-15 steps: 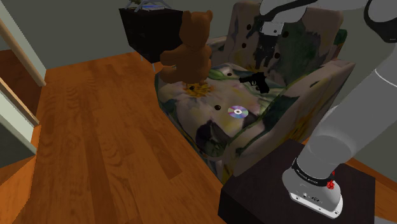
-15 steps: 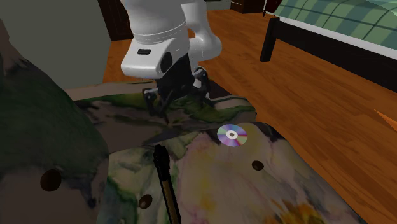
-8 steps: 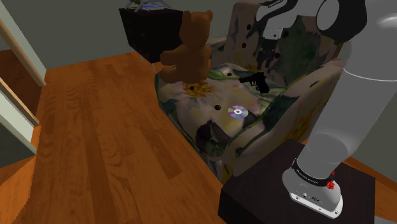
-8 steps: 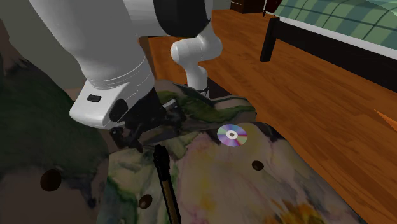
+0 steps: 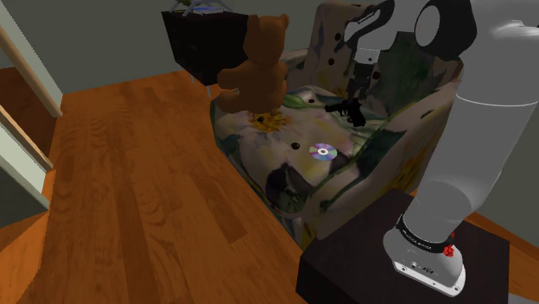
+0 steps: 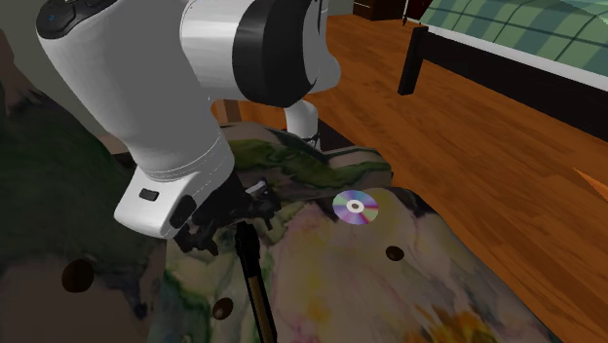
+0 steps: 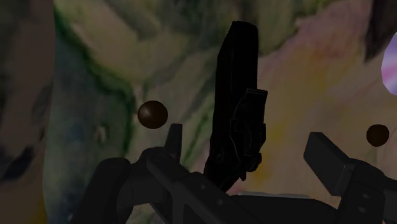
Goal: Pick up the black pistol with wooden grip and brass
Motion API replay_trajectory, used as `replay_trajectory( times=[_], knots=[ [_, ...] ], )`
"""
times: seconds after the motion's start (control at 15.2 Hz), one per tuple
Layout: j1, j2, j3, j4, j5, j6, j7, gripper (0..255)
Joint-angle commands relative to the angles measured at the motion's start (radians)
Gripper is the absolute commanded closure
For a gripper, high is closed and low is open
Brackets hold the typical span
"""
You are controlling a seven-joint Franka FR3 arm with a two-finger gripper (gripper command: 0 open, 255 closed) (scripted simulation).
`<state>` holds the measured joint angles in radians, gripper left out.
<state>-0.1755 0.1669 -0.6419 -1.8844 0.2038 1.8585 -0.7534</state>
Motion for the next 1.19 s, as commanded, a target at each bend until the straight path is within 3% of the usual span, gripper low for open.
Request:
replay_trajectory(
  times=[0.0, 0.07, 0.13, 0.73, 1.12],
  knots=[
    [0.0, 0.001, 0.0, -0.01, 0.002, 0.011, -0.003, 0],
    [0.0, 0.001, 0.0, -0.01, 0.002, 0.011, -0.003, 0],
    [-0.001, 0.002, 0.0, -0.01, 0.002, 0.012, -0.004, 255],
    [0.0, 0.001, 0.0, -0.01, 0.002, 0.011, -0.003, 255],
    [0.003, -0.024, -0.003, 0.044, -0.018, -0.062, 0.016, 255]
  ],
)
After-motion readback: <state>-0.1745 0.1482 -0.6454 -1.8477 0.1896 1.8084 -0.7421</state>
